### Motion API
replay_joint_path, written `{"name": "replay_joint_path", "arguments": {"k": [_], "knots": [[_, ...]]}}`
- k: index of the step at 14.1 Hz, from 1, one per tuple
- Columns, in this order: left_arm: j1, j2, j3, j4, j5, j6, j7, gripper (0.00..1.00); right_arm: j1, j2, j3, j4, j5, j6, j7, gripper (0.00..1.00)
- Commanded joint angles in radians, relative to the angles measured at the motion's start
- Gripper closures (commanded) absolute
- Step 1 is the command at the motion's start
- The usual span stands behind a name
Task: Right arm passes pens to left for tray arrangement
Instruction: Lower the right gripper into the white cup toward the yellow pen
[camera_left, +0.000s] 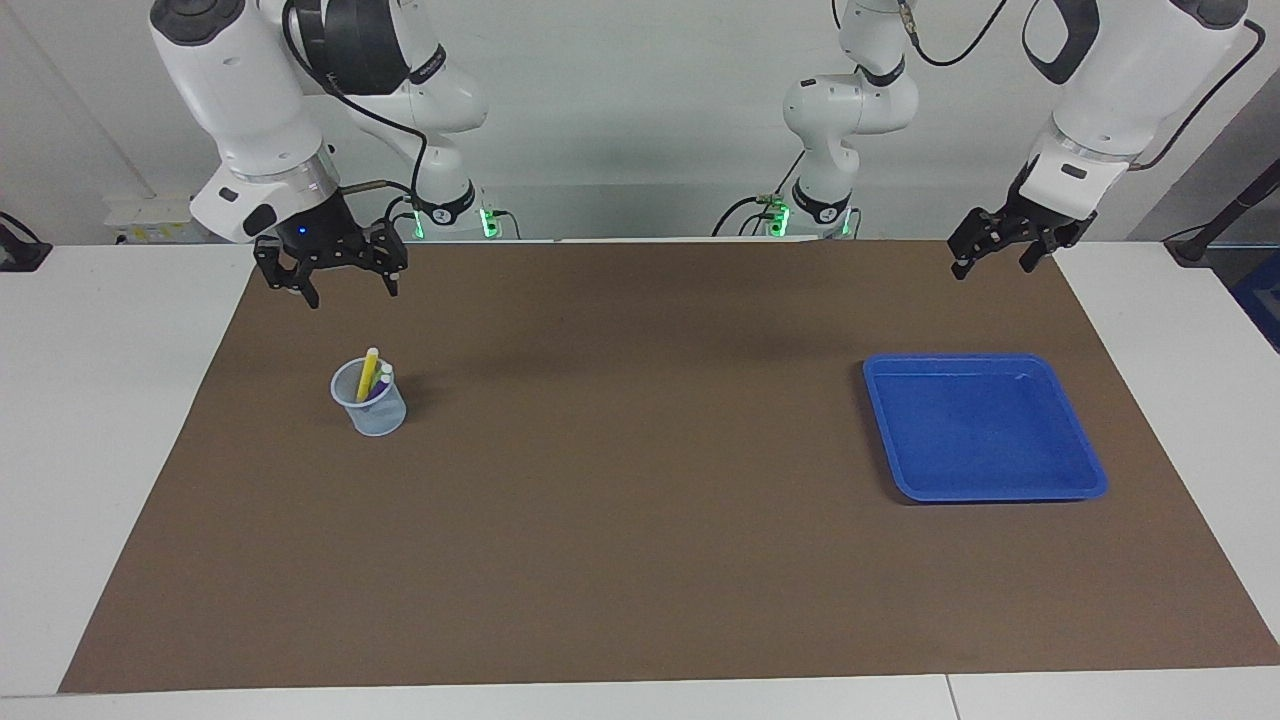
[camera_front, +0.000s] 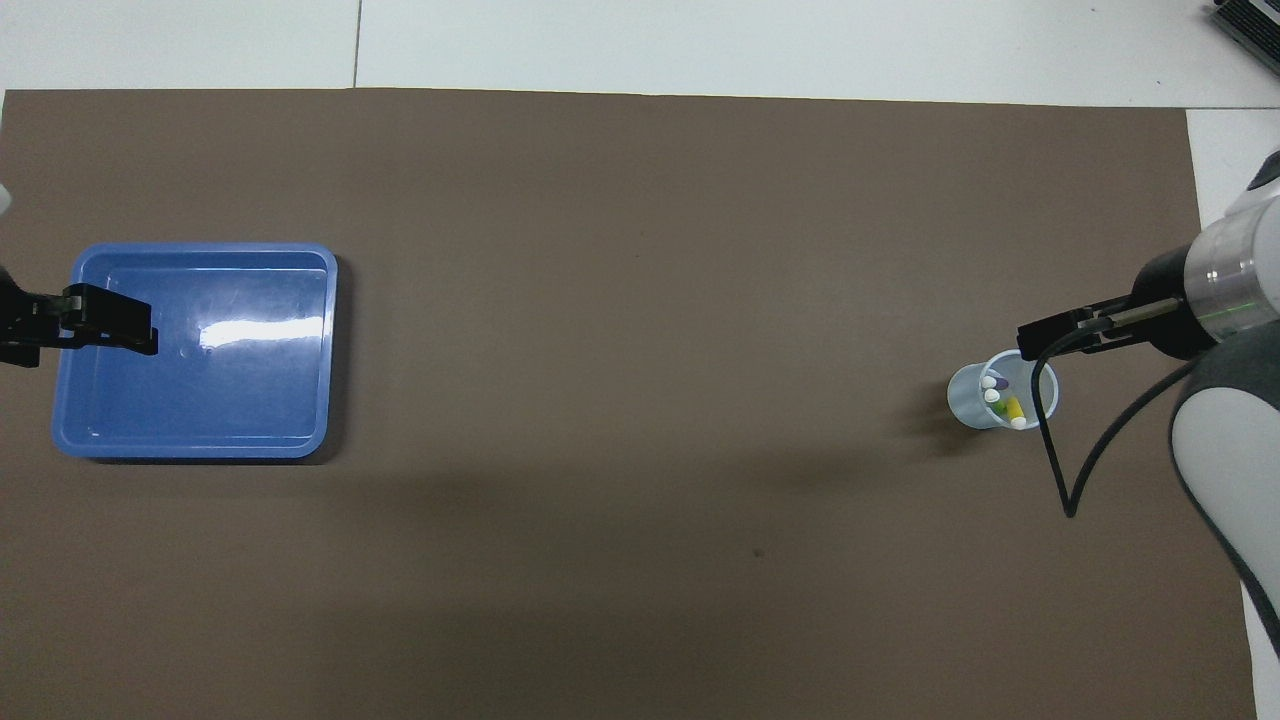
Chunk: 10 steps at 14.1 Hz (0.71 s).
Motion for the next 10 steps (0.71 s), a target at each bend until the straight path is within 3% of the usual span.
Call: {"name": "replay_joint_path", "arguments": {"k": [1, 10], "knots": [[0.001, 0.002, 0.003, 0.021, -0.005, -0.018, 0.01, 0.0, -0.009, -0.013, 0.006, -0.004, 0.03, -0.018, 0.014, 0.0], [0.004, -0.004, 0.006, 0.015, -0.005, -0.017, 0.01, 0.0, -0.007, -0.02, 0.006, -0.016, 0.03, -0.012, 0.009, 0.0]]}}
